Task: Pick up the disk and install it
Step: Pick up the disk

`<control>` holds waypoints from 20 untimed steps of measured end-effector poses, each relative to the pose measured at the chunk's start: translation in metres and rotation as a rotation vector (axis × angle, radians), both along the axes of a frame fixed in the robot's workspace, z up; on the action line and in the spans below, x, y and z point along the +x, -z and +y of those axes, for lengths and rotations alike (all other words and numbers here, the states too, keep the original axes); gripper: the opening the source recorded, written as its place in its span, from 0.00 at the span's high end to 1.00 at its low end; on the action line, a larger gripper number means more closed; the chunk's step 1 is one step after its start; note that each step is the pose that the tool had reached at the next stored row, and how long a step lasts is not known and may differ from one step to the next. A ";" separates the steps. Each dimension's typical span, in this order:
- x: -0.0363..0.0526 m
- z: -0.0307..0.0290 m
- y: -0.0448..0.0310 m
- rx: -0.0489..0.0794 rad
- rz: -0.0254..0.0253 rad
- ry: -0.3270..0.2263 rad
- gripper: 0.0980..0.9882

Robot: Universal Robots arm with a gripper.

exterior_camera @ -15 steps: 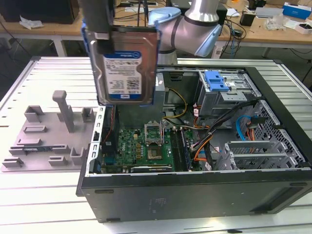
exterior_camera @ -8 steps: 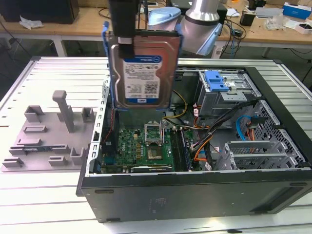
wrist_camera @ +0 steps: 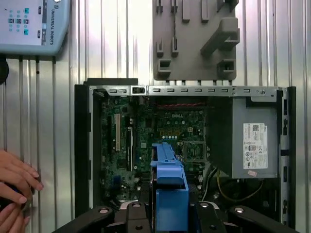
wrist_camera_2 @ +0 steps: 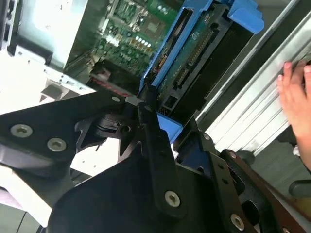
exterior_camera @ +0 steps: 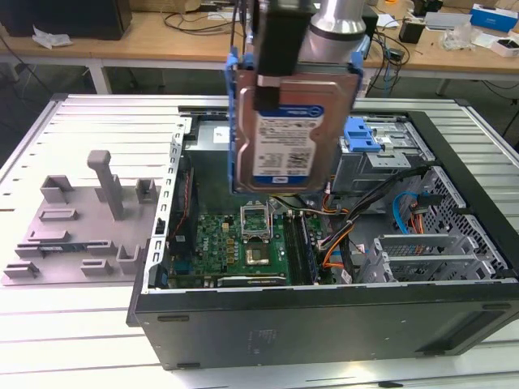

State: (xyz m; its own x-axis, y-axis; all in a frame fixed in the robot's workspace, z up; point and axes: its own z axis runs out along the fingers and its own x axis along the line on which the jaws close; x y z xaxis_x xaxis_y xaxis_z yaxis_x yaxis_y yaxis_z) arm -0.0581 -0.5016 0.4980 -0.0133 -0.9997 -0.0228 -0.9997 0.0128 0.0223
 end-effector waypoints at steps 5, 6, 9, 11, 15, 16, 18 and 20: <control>0.0280 -0.0128 0.0000 0.000 0.0000 0.000 0.70; 0.0308 -0.0141 0.0000 0.000 0.0000 0.000 0.70; 0.0408 -0.0189 0.0000 0.000 0.0000 0.000 0.70; 0.0411 -0.0192 0.0000 0.000 0.0000 0.000 0.70; 0.0411 -0.0194 0.0000 0.000 0.0000 0.000 0.70; 0.0411 -0.0194 0.0000 0.000 0.0000 0.000 0.70; 0.0411 -0.0194 0.0000 0.000 0.0000 0.000 0.70; 0.0411 -0.0194 0.0000 0.000 0.0000 0.000 0.70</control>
State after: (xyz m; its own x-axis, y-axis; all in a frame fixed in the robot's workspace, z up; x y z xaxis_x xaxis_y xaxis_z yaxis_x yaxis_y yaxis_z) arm -0.0170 -0.5211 0.4980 -0.0133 -0.9997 -0.0228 -0.9997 0.0128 0.0223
